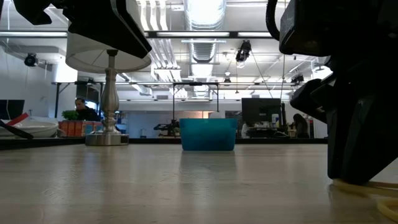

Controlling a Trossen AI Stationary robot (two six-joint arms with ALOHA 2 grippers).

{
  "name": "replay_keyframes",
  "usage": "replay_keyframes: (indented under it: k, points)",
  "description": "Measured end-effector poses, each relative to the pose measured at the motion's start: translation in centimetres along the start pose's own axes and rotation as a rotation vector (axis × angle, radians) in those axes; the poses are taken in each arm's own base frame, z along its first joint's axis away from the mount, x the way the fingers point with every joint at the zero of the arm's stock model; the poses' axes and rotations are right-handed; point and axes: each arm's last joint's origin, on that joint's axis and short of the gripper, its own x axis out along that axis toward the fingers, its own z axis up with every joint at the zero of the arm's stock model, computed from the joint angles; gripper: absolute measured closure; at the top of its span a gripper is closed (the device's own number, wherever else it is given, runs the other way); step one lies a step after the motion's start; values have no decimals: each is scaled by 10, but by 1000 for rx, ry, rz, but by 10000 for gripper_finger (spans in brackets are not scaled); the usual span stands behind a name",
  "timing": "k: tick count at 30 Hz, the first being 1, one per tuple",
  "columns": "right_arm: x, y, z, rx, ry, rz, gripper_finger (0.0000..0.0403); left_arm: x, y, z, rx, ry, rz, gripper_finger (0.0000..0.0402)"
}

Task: Pick and place rubber bands into bin
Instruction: Put the yellow rubber band into the blue bin

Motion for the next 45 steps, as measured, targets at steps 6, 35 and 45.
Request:
replay_keyframes:
  k: [6,35,45]
  points:
    - [0,-1,0,-10,4,-3,356,0,0,0,0,0,0,276]
    - [-33,28,35,-375,-225,-356,395,0,0,0,0,0,-1,276]
    - [-60,35,61,-484,-348,-675,395,0,0,0,-3,-1,-5,276]
